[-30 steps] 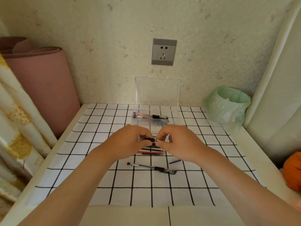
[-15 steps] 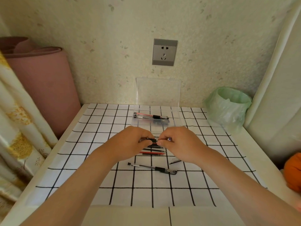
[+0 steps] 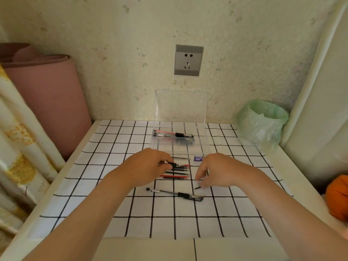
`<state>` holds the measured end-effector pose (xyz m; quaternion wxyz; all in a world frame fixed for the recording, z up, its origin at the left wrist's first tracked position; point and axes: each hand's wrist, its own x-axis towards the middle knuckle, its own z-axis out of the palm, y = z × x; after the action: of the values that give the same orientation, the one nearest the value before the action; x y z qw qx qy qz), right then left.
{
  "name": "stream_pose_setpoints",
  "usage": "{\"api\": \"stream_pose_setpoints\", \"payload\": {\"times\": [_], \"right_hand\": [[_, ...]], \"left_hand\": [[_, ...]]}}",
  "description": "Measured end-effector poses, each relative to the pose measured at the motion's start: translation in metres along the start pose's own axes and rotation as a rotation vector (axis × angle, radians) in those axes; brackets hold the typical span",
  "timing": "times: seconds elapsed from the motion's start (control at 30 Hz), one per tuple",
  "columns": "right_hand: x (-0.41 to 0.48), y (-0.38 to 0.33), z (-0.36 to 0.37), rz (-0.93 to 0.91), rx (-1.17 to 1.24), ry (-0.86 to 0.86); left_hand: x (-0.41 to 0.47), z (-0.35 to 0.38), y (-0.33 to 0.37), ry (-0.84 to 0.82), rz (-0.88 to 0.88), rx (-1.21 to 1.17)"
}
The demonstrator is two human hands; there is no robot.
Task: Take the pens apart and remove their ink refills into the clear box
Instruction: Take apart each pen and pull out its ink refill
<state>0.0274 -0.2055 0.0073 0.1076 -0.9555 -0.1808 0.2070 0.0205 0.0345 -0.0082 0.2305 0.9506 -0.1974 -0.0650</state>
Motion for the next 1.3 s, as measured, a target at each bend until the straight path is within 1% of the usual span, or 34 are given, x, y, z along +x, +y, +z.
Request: {"api": "stream_pose_setpoints", "payload": {"times": [0.2, 0.43, 0.57, 0.77, 1.03, 1.2, 1.3], "right_hand": [[0.003, 0.000, 0.003, -0.030, 0.093, 0.027], [0.006, -0.002, -0.001, -0.061, 0.301, 0.252], [0.005, -0.005, -0.001, -0.096, 0.328, 0.302], [0.007, -0.009, 0.002, -0.115, 0.355, 0.313], [0.009, -0.018, 0.008, -0.165, 0.357, 0.342], [0.009, -0.019, 0.010, -0.191, 0.271, 0.355], [0.010, -0.023, 0.011, -0.199, 0.228, 0.402]], "left_hand": [[-0.001, 0.003, 0.004, 0.004, -0.005, -0.055], [-0.001, 0.000, 0.006, 0.023, 0.004, -0.081], [-0.001, 0.001, 0.007, 0.022, 0.009, -0.066], [-0.001, 0.000, 0.008, 0.022, 0.006, -0.058], [-0.001, 0.000, 0.010, 0.012, 0.023, -0.122], [0.000, 0.000, 0.011, 0.032, -0.023, -0.131], [0.000, -0.002, 0.011, 0.028, -0.019, -0.117]]}}
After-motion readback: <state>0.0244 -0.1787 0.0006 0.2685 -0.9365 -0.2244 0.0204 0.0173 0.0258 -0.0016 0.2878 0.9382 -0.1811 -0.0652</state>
